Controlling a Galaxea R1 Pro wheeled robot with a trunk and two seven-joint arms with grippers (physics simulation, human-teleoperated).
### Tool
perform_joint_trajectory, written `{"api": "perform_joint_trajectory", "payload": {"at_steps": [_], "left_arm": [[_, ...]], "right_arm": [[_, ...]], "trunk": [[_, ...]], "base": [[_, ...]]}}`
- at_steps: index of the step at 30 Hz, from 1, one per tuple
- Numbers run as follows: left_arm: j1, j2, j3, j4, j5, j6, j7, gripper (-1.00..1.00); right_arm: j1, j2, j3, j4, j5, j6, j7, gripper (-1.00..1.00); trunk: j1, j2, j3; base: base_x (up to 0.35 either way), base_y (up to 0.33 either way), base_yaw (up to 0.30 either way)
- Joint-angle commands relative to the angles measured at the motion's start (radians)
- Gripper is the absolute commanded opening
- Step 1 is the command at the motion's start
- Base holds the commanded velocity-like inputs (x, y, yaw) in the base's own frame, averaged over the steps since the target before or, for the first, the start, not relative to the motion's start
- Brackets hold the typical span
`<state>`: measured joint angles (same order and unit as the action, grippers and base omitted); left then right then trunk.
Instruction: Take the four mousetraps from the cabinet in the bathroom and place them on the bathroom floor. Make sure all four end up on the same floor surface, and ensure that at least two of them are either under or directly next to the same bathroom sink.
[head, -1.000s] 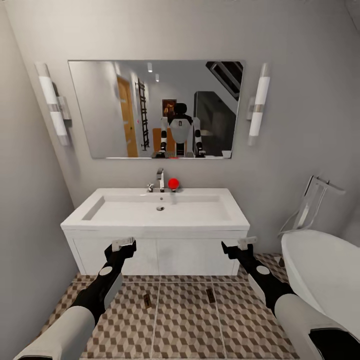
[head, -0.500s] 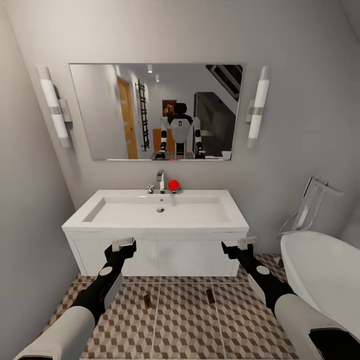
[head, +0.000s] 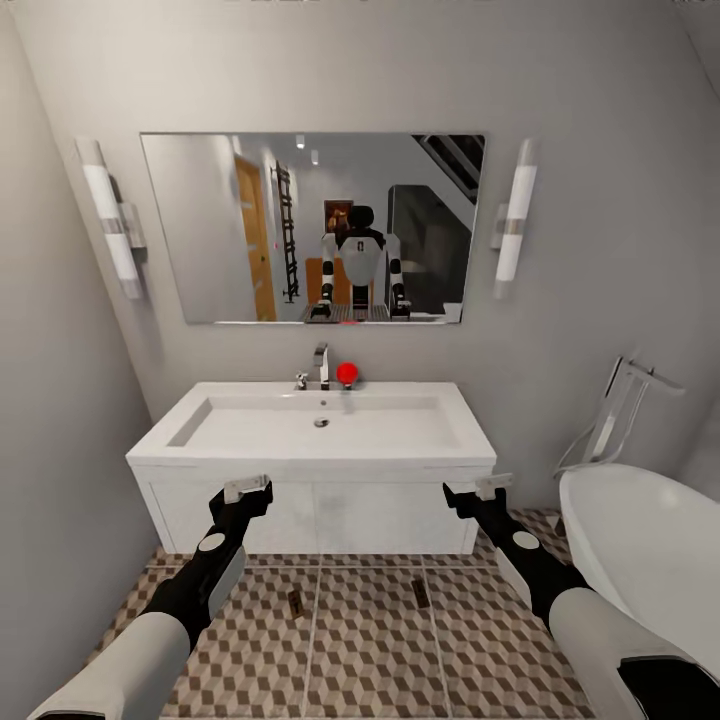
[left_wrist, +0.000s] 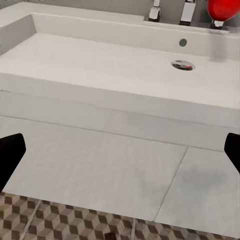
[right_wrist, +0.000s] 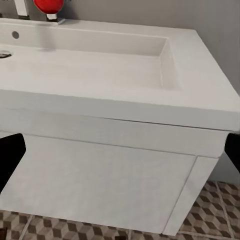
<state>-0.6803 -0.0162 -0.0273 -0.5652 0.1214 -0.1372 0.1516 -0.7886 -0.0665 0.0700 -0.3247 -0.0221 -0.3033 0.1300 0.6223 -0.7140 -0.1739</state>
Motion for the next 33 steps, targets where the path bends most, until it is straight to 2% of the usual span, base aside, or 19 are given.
{"api": "perform_joint_trajectory", "payload": {"at_steps": [1,33], "left_arm": [[-0.001,0.000,-0.003,0.001,0.010,-0.004,0.003,1.00],[-0.001,-0.002,-0.003,0.005,0.011,-0.005,-0.005,1.00]], "right_arm": [[-0.001,-0.001,0.007,0.001,-0.002,-0.003,-0.001,1.00],[0.000,-0.001,0.008,0.005,-0.001,-0.003,0.001,1.00]], "trunk": [[-0.004,0.006,0.002],[-0.126,0.230,0.102]], "base": [[0.000,0.000,0.000],[0.000,0.000,0.000]]}}
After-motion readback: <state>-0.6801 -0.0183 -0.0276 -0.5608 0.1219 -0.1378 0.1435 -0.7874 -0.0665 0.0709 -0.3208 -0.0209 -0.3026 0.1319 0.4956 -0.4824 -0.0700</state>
